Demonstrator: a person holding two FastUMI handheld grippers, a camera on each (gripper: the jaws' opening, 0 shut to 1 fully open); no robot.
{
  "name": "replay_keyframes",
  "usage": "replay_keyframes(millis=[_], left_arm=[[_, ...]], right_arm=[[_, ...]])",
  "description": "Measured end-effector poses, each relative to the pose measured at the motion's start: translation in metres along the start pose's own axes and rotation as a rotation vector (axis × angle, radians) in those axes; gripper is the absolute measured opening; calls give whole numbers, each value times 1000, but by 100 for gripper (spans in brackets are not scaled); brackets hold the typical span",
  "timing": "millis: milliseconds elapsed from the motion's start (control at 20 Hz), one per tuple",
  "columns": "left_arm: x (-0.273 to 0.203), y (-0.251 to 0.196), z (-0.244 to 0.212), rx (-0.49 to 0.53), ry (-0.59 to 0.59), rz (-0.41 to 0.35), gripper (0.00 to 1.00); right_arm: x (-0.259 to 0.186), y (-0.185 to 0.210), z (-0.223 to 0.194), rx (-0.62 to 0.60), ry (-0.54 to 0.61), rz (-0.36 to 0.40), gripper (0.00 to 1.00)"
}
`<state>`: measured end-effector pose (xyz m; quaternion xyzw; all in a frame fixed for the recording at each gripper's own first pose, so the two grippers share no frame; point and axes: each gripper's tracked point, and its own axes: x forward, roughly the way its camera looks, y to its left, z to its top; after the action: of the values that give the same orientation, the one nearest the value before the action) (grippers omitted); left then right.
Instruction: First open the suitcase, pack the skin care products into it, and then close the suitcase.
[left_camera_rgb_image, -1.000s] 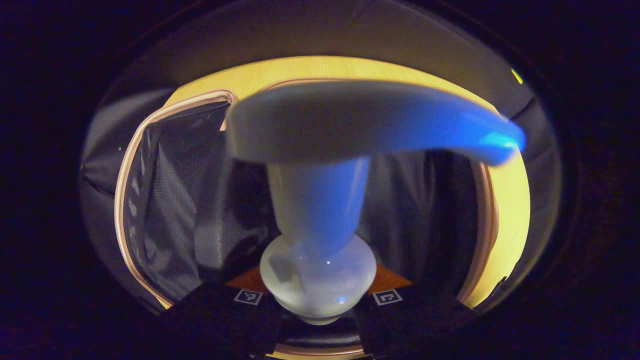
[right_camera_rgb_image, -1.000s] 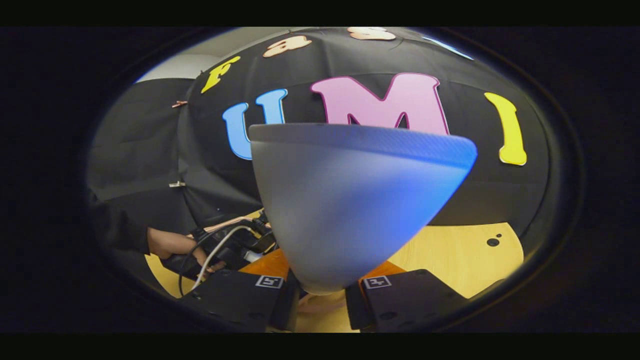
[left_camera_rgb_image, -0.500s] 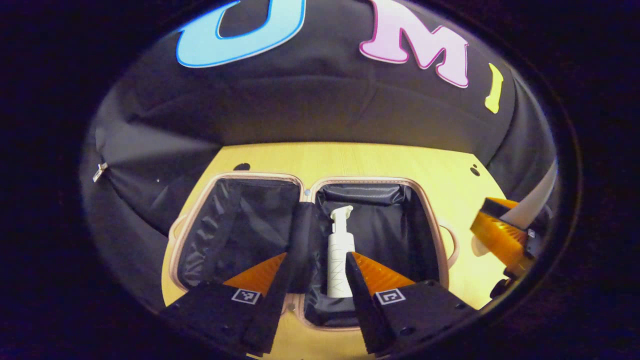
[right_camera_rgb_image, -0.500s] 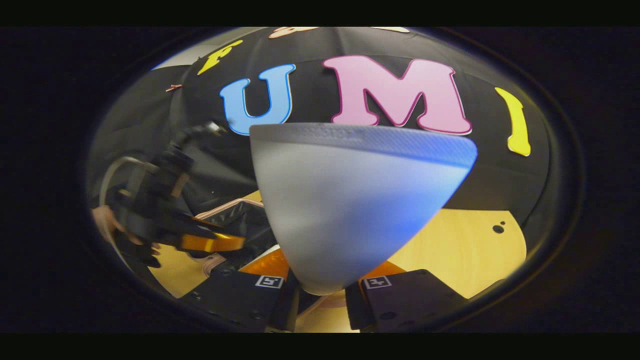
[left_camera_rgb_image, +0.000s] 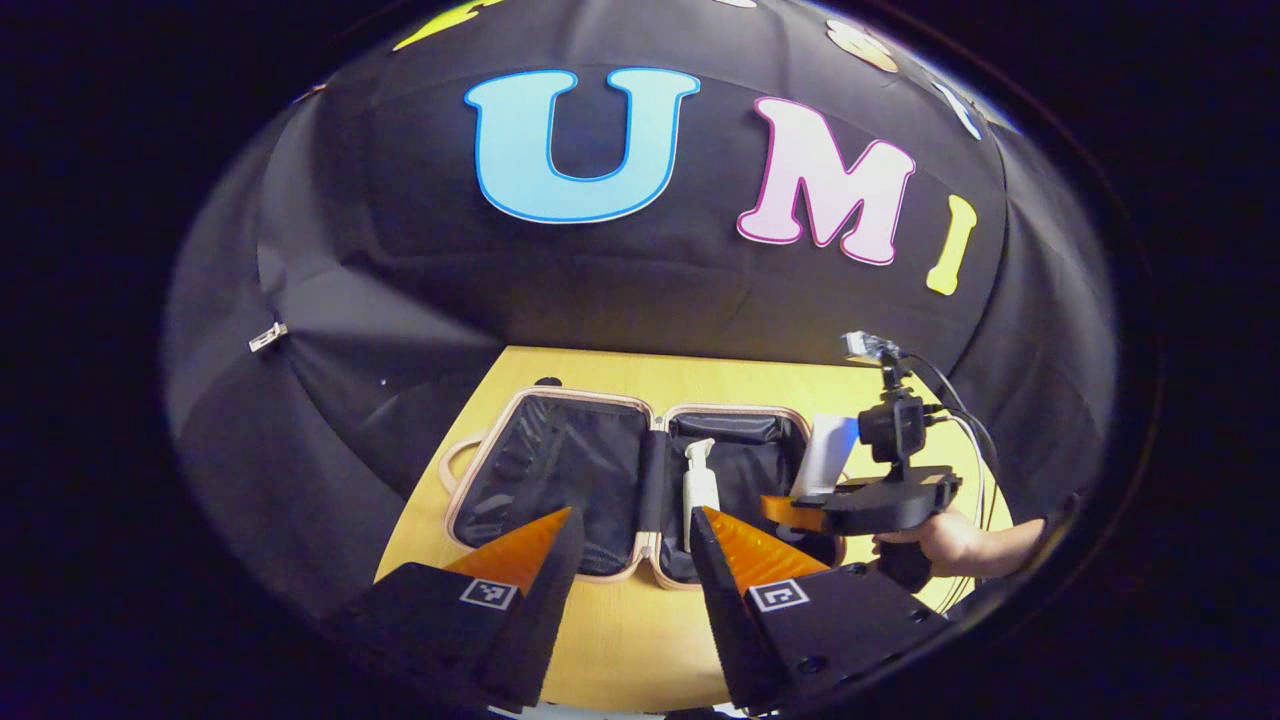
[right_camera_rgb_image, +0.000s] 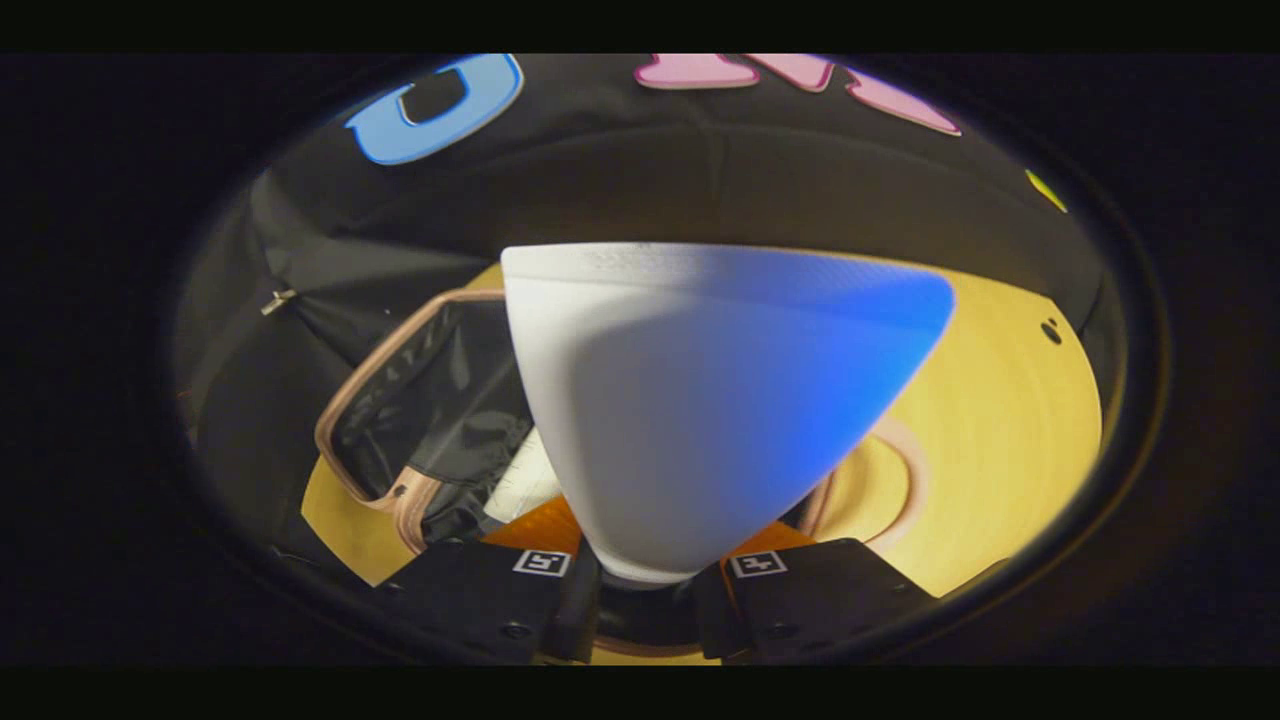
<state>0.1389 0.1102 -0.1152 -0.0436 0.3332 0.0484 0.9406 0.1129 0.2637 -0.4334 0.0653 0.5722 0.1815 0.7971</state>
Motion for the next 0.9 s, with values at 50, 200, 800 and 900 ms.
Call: replay_keyframes(millis=[50,200,800,900], left_arm=[[-7,2,-1,-15,-5,6,69],[-26,-2,-4,-50,-16,-2,70],[-24,29,10,-109,-104,65,73],[-11,58,9,-155,-129,120,76]], right_arm=[[7,-2,-5,5,38,-18,43],[28,-1,-7,91,87,-68,43],[14,1,18,100,39,-102,64],[-3,8,31,109,-15,-74,92]])
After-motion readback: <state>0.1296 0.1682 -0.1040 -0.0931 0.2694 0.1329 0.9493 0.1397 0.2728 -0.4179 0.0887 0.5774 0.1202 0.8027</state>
